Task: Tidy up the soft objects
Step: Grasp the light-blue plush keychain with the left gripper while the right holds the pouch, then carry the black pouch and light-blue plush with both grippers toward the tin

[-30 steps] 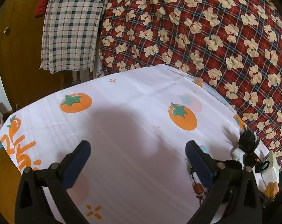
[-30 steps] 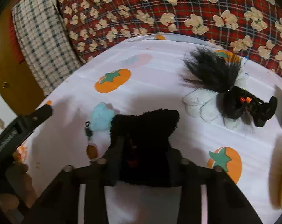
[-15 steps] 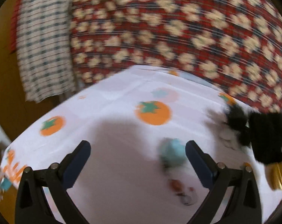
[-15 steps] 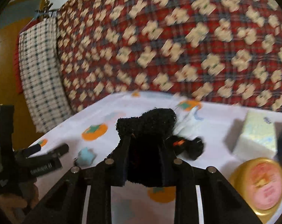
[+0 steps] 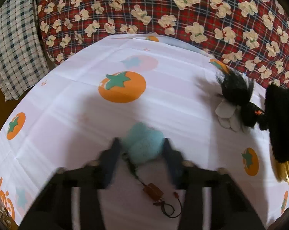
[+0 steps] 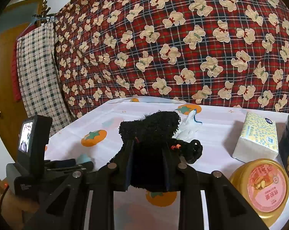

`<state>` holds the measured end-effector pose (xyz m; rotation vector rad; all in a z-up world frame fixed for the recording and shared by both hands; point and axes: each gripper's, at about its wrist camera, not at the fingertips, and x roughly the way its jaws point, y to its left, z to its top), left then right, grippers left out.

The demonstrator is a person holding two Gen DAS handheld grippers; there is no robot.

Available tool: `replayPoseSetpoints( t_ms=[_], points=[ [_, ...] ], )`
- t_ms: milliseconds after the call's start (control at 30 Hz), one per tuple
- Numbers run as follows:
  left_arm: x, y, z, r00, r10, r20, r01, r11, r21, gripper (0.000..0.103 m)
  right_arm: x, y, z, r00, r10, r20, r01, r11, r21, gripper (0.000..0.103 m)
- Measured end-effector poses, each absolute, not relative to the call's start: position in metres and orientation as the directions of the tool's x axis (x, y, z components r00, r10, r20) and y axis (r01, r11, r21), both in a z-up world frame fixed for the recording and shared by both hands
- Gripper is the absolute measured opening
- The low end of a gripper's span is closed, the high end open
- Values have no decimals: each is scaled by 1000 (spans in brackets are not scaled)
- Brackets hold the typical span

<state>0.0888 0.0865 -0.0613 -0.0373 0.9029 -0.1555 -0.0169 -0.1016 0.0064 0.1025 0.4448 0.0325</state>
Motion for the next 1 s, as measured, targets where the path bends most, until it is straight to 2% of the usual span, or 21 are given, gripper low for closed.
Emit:
replayPoseSetpoints(
  t_ms=[67,200,400,467,1000],
  points=[
    [88,85,-61,608,-169,-776,137,985,-108,34,-18,-99,5,905,53,-422,-10,995,104,28],
    [82,83,-56,635,-178,-752,157,983,-101,34,-26,-101,6,914,57,-402,-11,993,115,28],
    [40,74,-25,819,-117,-561,154,988,18,34,-39,-109,10,925,49,-377,-6,993,115,29],
    [31,71,-20,841,-120,-528,158,987,26,34,-43,-113,10,925,47,-376,-4,993,115,29],
    [-2,29,-12,845,-256,-470,238,966,-99,34,-87,-168,20,954,-33,-297,68,992,107,29]
  ],
)
